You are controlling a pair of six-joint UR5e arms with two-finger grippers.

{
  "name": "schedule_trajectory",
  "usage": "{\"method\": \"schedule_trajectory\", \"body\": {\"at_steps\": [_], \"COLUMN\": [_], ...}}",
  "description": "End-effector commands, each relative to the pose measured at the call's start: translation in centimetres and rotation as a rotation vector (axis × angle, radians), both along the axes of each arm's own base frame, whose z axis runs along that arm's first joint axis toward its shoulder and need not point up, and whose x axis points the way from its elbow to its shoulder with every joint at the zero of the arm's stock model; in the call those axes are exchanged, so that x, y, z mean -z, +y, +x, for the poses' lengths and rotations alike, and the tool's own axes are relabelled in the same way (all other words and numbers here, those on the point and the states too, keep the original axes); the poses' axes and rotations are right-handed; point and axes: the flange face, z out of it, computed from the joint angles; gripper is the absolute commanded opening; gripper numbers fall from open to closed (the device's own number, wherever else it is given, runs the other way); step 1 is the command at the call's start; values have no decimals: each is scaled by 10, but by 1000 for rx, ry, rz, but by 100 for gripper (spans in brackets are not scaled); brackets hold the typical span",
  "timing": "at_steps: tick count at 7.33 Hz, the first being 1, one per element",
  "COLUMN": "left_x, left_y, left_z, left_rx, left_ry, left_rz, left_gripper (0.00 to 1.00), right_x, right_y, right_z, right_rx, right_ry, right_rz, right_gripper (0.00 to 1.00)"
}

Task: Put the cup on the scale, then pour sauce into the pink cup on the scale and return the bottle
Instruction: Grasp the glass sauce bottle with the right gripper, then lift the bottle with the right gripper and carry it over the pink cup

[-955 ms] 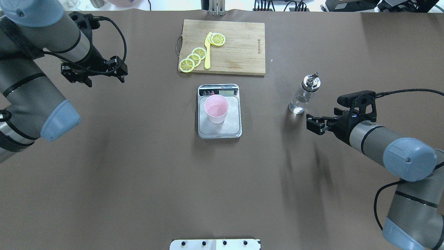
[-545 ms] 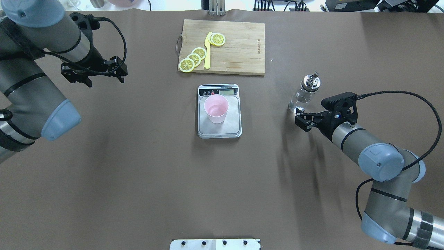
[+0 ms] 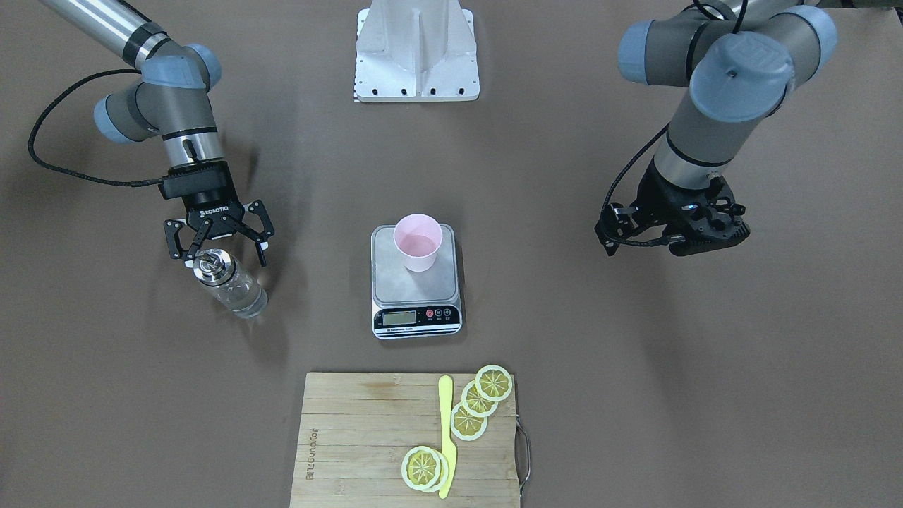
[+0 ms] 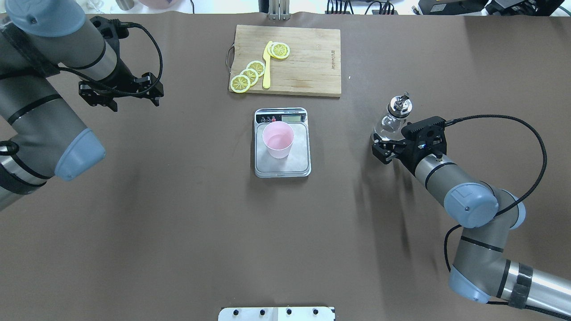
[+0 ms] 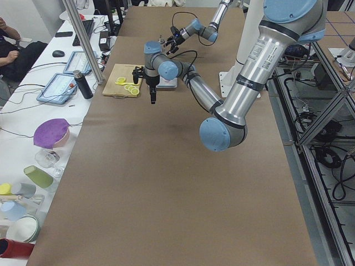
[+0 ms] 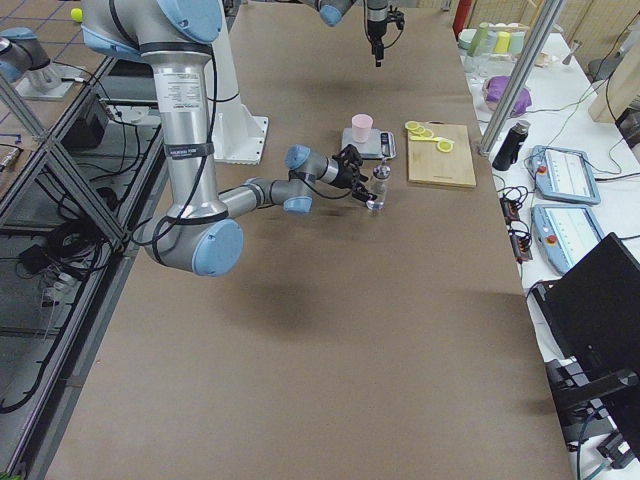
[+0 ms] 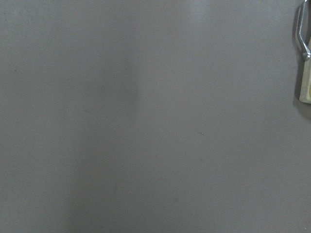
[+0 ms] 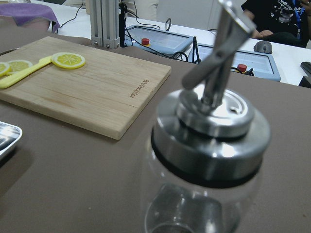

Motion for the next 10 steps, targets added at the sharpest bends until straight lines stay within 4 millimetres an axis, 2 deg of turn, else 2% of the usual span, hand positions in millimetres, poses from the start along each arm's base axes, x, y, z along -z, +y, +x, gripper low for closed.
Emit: {"method": "schedule_trajectory", "body": {"at_steps": [1,3,4,6,7,8,9,10], "left_x": [-2,-3,-3,-2,-2,-2,-2,-4], "left_y": [-1,-4,-4,-5,-5,-5,-6,-9], "left_z": [1,4,4,4,4,3,1,-5], "left_rx": [1,1,1,1,1,2,1,-10], "left_ry": [-4,-8,-4,-3,-3,-3,-4,-11], "left_rz": [-3,-8,-3,-2,-2,-2,2,20], "left_gripper": [98,98,98,98,98,98,98,98], "right_x": [8,1,2,7,14,31,50,81], "right_y": [-18,-29,-29,-29,-30,-36,-48,-59], "right_z": [-9,-4,-4,-9,-8,-12,-18,-28], "right_rx": [-17,-35,-35,-34,-31,-26,-26,-33], "right_ry": [14,24,20,23,26,36,106,201], "right_rz": [21,13,14,18,29,58,66,94], "right_gripper": [100,98,94,0,0,0,0,0]}}
